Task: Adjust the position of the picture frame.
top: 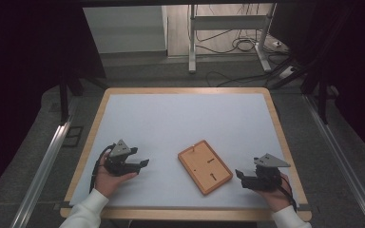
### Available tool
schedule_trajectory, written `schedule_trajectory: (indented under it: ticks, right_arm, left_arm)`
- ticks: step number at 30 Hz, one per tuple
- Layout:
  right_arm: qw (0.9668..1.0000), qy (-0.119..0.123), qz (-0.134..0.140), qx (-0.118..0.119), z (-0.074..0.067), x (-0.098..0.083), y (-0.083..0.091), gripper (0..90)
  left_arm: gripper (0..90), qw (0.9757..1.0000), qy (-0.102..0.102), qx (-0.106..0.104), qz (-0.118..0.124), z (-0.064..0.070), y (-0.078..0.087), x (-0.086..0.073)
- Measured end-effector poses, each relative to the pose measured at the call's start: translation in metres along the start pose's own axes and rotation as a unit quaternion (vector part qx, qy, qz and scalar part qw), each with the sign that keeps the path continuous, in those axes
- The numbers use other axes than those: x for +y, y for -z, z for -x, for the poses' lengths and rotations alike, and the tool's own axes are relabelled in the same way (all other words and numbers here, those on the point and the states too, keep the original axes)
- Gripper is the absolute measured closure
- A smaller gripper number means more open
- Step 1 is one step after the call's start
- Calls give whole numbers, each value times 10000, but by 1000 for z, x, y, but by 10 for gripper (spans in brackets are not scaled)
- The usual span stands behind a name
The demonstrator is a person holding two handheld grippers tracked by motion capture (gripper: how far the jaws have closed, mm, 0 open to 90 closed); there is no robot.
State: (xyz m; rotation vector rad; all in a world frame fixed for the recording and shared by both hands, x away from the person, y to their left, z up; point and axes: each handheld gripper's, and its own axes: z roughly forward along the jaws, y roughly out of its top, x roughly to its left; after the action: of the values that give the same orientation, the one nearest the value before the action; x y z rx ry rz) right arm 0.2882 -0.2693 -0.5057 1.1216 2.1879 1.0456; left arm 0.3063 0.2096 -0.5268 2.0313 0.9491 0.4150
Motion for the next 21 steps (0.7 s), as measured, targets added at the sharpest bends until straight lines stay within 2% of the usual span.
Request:
schedule_trajectory:
  ticks: [7, 21]
  right_arm:
    - [10000, 33, 59, 22, 1, 1, 5, 160]
    - [10000, 7, 18, 56, 2, 0, 4, 173]
  left_arm:
    - [300, 10000, 11, 17, 17, 1, 2, 0]
    - [301, 10000, 28, 8, -4, 0, 1, 0]
